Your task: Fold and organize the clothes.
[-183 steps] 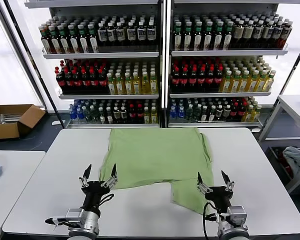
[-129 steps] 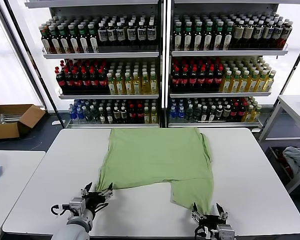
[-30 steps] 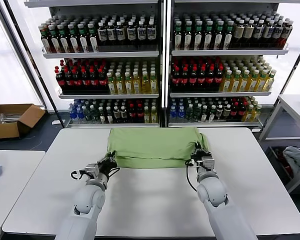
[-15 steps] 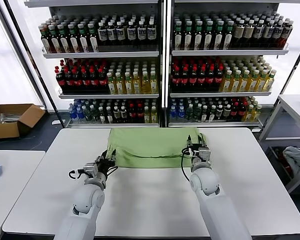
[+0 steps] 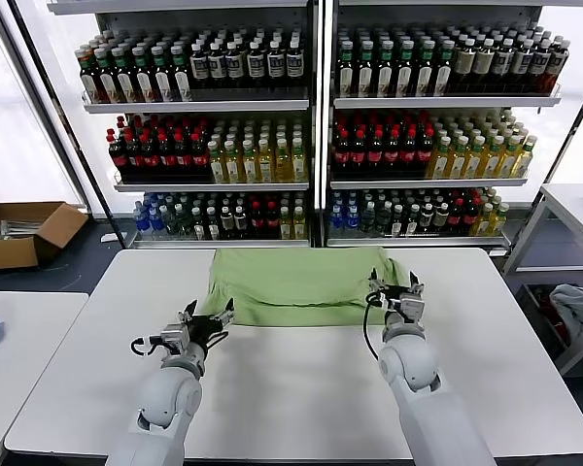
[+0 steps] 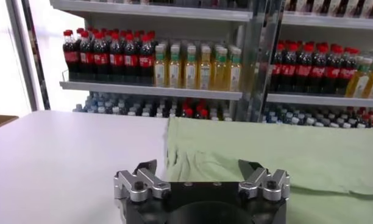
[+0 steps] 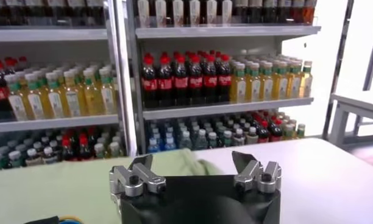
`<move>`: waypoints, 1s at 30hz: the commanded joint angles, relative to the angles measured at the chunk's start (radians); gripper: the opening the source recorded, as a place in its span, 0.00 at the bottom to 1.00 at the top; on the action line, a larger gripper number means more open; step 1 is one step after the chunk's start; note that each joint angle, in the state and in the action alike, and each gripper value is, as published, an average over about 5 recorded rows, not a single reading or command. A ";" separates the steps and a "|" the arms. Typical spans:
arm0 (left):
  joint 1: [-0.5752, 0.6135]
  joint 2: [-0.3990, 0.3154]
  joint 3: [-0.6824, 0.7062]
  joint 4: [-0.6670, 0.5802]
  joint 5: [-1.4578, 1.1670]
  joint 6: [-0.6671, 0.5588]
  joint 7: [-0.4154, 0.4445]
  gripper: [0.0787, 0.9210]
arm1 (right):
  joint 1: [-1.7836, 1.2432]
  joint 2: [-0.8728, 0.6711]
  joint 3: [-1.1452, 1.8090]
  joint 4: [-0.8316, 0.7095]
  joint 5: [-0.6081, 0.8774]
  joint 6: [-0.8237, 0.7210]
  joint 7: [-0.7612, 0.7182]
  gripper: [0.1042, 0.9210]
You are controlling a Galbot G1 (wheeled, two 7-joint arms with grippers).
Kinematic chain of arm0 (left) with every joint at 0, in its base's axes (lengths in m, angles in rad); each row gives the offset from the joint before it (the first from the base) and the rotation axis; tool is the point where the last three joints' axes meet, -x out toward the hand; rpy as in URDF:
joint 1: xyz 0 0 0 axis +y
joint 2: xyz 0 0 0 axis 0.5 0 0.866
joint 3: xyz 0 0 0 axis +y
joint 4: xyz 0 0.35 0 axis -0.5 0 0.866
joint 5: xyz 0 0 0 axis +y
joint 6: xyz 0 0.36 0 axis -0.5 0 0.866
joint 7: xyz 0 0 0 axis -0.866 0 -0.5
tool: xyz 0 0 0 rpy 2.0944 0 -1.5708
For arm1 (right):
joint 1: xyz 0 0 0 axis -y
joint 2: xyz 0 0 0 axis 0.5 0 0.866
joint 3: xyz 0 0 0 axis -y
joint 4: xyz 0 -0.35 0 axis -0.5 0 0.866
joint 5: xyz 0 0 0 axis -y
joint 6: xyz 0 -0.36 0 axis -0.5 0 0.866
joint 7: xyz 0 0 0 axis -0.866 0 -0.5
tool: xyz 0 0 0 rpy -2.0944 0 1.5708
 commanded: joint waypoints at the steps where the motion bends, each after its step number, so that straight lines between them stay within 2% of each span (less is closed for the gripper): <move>1: 0.015 0.002 0.001 -0.022 0.013 0.013 -0.002 0.88 | -0.104 -0.066 0.028 0.103 0.010 -0.077 -0.002 0.88; 7: 0.015 0.012 0.004 -0.039 0.014 0.062 -0.001 0.88 | -0.099 -0.088 0.041 0.110 0.054 -0.144 0.007 0.88; 16: -0.020 0.027 0.004 -0.024 -0.063 0.129 -0.020 0.88 | -0.082 -0.089 0.028 0.060 0.077 -0.149 0.009 0.88; 30: -0.048 0.032 0.010 0.036 -0.094 0.134 -0.030 0.88 | -0.037 -0.060 0.019 -0.013 0.081 -0.147 0.011 0.88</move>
